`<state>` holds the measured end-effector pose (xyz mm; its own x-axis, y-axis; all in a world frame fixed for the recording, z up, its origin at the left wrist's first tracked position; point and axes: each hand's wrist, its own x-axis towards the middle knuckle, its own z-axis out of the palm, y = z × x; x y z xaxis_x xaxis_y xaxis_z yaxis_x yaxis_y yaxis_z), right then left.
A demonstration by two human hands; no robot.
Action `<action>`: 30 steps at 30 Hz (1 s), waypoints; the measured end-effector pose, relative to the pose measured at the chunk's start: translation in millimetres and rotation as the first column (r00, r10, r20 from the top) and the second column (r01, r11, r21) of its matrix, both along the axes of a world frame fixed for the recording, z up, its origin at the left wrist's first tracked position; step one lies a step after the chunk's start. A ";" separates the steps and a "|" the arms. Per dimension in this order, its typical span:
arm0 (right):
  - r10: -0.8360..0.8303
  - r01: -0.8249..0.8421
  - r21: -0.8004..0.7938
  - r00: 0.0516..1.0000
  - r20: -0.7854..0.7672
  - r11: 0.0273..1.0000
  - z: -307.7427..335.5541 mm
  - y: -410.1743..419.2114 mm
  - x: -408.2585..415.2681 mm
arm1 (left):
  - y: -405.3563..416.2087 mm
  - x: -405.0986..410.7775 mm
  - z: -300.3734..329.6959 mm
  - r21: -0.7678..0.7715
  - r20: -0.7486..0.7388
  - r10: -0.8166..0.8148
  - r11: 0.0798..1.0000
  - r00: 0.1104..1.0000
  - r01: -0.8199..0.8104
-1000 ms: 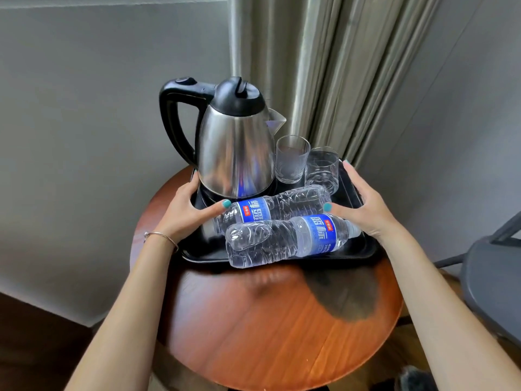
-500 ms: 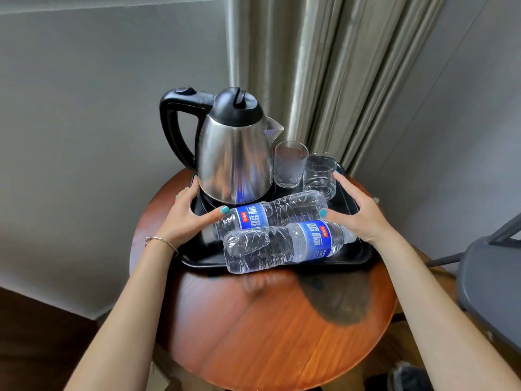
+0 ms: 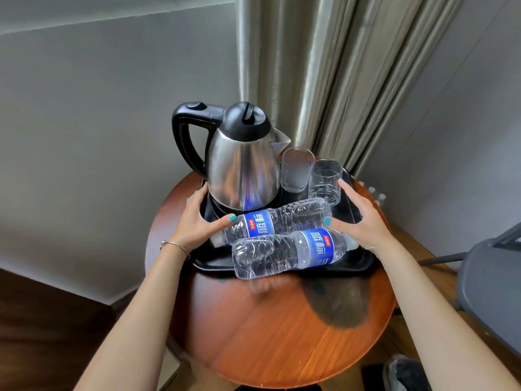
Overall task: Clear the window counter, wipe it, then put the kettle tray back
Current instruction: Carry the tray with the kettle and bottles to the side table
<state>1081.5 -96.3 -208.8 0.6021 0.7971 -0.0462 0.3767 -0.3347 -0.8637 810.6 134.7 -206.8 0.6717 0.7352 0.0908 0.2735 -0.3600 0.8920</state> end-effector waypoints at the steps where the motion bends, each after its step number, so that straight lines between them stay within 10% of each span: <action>1: -0.002 0.002 0.004 1.000 0.001 1.000 1.7 0.4 -1.4 | 0.9 -0.5 -0.8 -0.005 -0.002 0.001 1.000 1.000 -0.001; 30: 0.036 -0.038 -0.113 0.999 -0.019 0.993 53.1 11.1 -18.0 | 9.6 -9.3 23.5 -0.133 -0.250 -0.021 0.991 0.968 -0.013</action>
